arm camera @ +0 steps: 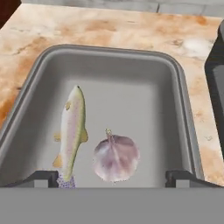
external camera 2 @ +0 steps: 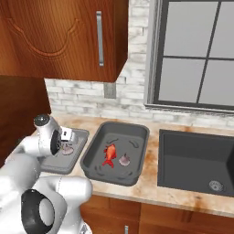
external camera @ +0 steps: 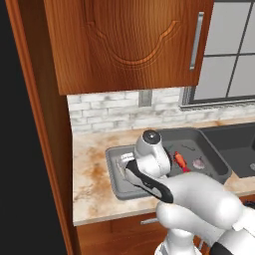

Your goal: Place one garlic and one fish in each tupperware on the nearby counter, to pack two identical lunches.

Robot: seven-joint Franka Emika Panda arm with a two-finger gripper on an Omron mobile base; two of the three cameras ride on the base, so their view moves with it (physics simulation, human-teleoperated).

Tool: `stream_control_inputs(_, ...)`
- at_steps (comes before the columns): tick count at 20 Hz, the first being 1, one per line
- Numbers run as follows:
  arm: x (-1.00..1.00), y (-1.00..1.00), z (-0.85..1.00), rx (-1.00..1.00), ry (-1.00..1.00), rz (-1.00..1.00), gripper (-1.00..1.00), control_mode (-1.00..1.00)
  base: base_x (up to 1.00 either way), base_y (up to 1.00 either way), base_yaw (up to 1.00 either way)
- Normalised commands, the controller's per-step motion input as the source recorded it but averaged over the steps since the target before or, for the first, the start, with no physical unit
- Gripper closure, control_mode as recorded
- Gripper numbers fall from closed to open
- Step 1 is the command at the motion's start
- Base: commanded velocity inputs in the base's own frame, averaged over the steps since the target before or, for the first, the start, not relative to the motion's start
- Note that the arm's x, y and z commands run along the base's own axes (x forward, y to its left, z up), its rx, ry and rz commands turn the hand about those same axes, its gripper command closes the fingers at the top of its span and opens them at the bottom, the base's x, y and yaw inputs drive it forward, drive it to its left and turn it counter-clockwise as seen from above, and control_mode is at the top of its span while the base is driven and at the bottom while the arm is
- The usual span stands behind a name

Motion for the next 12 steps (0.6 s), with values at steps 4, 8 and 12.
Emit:
stream_control_inputs(4,-1.00,-0.34,1.00,0.00,-0.13,-0.05,-1.00,-1.00,0.00,0.00,0.00)
stream_control_inputs(8,-1.00,-0.57,1.00,0.00,-0.12,-0.05,-1.00,-1.00,0.00,0.00,0.00)
stream_control_inputs(12,-1.00,-0.51,1.00,0.00,-0.16,-0.04,-1.00,-1.00,0.00,0.00,0.00)
